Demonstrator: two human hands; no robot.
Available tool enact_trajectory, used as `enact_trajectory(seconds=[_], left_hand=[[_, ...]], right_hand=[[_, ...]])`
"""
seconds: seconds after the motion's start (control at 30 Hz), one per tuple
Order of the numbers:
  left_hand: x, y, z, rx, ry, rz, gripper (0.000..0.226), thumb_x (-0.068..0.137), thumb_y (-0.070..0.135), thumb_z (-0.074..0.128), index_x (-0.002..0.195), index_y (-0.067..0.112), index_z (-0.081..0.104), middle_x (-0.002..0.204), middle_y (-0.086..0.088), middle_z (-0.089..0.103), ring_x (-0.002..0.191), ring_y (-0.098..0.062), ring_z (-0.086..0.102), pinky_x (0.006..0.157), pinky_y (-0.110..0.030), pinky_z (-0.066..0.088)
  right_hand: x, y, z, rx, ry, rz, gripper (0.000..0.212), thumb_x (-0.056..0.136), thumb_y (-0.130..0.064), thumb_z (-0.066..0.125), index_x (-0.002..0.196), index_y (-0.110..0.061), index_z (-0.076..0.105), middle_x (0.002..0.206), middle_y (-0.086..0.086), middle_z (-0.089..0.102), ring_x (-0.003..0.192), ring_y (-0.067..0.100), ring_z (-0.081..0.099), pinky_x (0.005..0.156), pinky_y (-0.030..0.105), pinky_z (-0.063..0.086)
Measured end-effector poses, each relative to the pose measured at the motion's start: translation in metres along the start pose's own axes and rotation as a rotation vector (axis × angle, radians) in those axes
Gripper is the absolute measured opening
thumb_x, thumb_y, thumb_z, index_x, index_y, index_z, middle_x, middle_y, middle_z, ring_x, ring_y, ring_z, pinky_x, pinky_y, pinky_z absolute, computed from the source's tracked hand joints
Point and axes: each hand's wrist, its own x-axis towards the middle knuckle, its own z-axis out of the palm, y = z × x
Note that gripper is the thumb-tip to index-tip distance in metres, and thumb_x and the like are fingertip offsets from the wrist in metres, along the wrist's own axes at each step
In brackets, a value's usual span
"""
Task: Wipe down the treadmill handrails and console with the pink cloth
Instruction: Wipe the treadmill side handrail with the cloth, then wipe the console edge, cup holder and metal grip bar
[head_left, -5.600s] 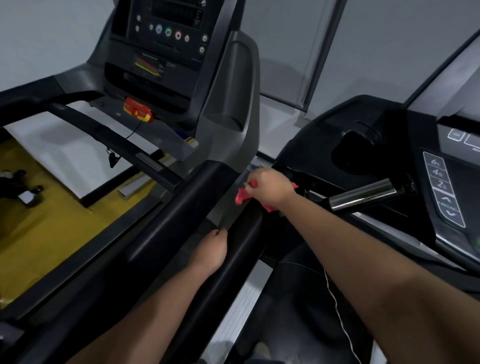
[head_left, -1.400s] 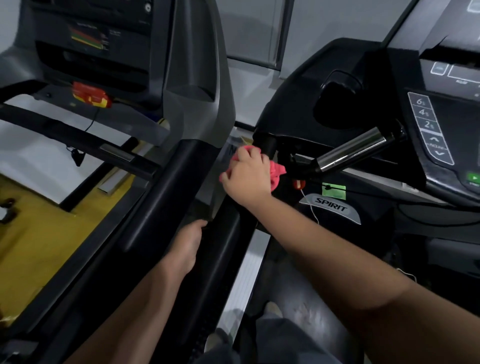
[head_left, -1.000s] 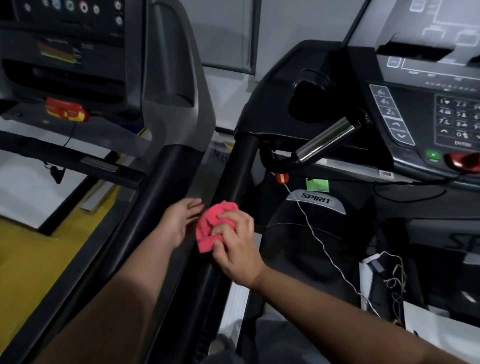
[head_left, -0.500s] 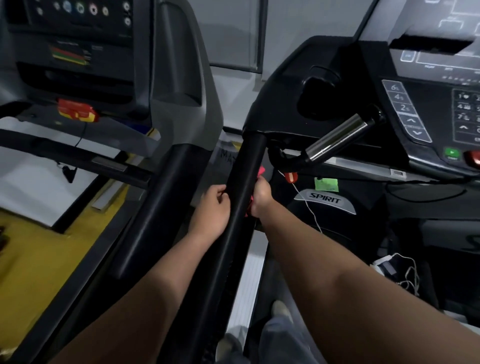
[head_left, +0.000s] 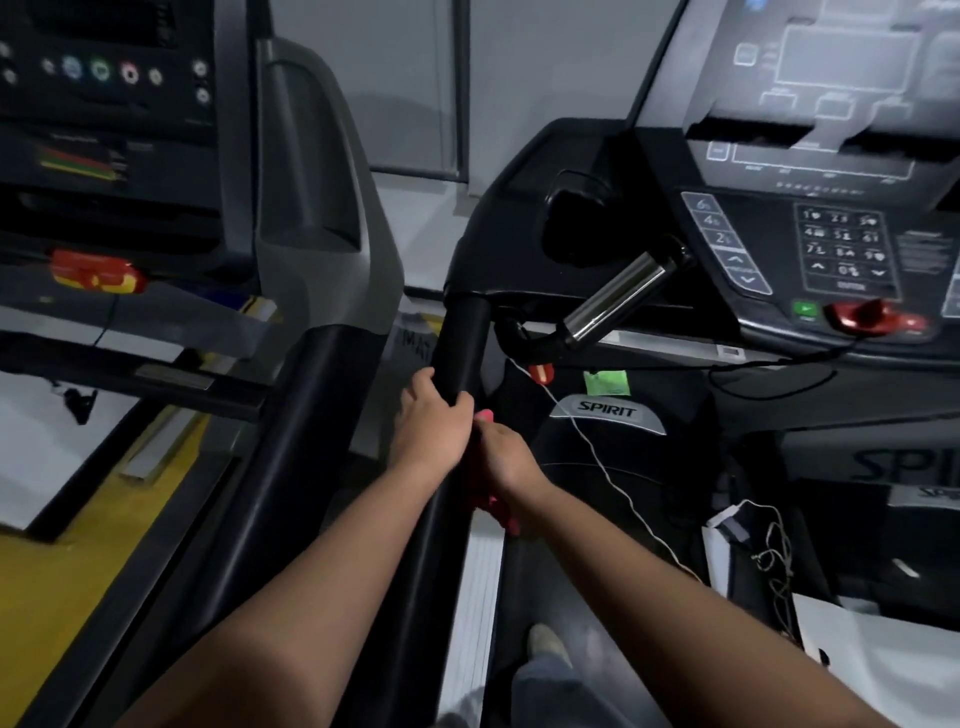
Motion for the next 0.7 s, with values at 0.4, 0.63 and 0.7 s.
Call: enact_trajectory(seconds=[0.4,0.63,0.7], left_hand=[[-0.004,-0.002,0.002,-0.036,0.063,0.038,0.052,0.098,0.046,0.038,0.144,0.025,0.031,0.146,-0.005,0.039,0.128,-0.027,0.043,0.098,-0.040,0.037],[-0.001,-0.013,0.004,-0.068,0.084,0.037,0.052,0.095,0.048,0.044,0.142,0.027,0.036,0.139,0.001,0.047,0.115,-0.018,0.052,0.083,-0.032,0.041],[0.002,-0.009,0.007,-0.040,0.109,0.030,0.050,0.095,0.046,0.045,0.140,0.025,0.037,0.135,0.000,0.049,0.102,-0.014,0.053,0.076,-0.030,0.040]], right_hand=[[-0.034,-0.095,-0.028,0.046,0.037,-0.320,0.035,0.101,-0.035,0.036,0.095,-0.007,0.057,0.078,0.023,0.062,0.056,0.022,0.057,0.049,0.025,0.045],[-0.050,-0.166,-0.103,0.064,0.316,-0.609,0.032,0.095,-0.034,0.052,0.075,-0.016,0.068,0.069,-0.001,0.055,0.064,0.015,0.048,0.053,0.023,0.032],[-0.043,-0.181,-0.132,-0.061,0.433,-0.792,0.026,0.092,-0.034,0.054,0.078,-0.019,0.070,0.077,-0.005,0.054,0.066,-0.002,0.047,0.062,0.016,0.036]])
